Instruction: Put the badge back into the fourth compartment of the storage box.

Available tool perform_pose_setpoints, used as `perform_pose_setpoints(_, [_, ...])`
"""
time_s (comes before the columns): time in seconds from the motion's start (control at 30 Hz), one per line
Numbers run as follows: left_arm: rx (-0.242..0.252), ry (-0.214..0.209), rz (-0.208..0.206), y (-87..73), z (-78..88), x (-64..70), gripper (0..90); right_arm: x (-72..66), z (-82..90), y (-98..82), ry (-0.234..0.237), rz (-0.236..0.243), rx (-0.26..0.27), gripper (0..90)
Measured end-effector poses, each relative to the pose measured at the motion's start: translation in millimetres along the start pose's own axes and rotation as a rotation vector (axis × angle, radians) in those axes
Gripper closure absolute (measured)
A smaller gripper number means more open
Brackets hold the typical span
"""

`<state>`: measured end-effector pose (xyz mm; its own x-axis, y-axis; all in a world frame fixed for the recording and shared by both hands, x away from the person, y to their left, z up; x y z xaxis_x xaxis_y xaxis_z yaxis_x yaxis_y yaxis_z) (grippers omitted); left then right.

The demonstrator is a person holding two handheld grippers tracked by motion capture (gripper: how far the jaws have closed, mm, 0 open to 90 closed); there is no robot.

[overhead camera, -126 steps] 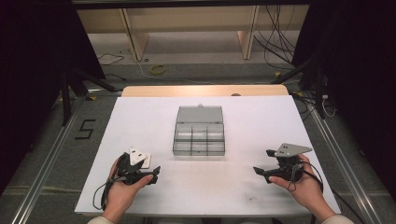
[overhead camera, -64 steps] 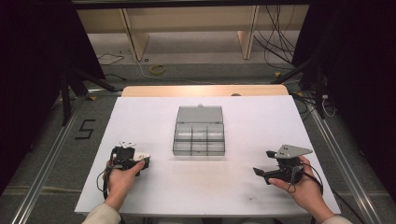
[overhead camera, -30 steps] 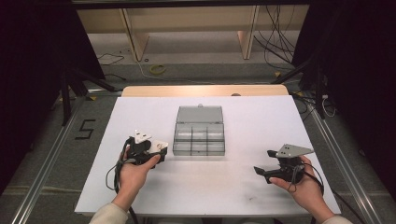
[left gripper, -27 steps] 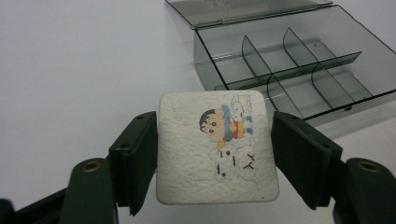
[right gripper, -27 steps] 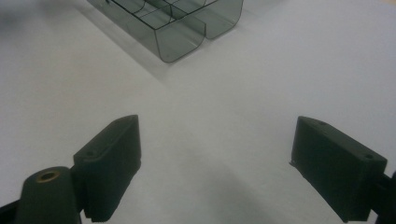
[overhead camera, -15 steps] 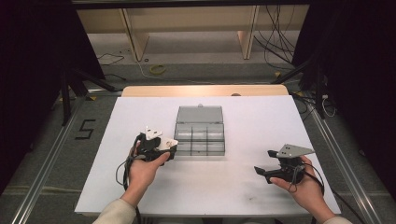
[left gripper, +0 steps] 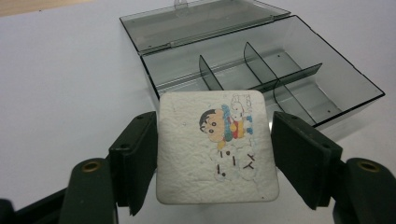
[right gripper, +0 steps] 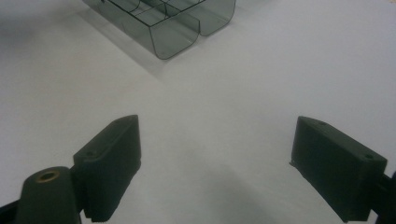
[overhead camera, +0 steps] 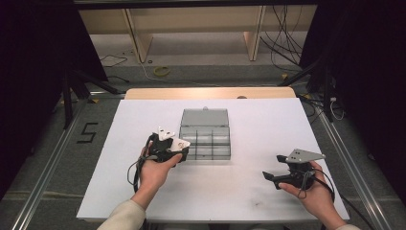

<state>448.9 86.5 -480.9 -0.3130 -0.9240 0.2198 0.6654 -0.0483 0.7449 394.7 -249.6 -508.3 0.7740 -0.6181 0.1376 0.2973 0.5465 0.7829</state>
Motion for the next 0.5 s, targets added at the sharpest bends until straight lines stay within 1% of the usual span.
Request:
perform_pose_setpoints(0.17, [0.000,-0.003,-0.014,2.6,-5.1,4.6,32.7,0.2,0.5,-0.7,0.000,-0.002,0.002,16.6])
perform_pose_setpoints(0.2, [-0.003,-0.010,-0.017,3.0,-8.1,6.5,32.7,0.1,0.5,-0.8,0.001,-0.004,0.001,16.6])
perform_pose_setpoints(0.37, [-0.006,-0.016,-0.032,4.0,-15.7,10.2,32.7,-0.3,0.1,-1.5,0.003,-0.007,-0.002,16.6])
perform_pose_setpoints(0.5, [-0.005,-0.021,-0.038,4.6,-19.7,13.2,32.6,-0.2,0.1,-1.7,0.003,-0.008,-0.001,16.6])
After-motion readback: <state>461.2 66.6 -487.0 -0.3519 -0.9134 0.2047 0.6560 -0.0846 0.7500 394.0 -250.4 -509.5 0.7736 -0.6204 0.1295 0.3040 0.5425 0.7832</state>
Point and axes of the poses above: each handheld gripper's, and its own axes: z roughly backward along the jaws, y roughly out of its top, x roughly to its right, the point moved 8 cm from there along -z, roughly forward along the jaws, and after that the axes turned 11 degrees about z, right-handed, at the moved point
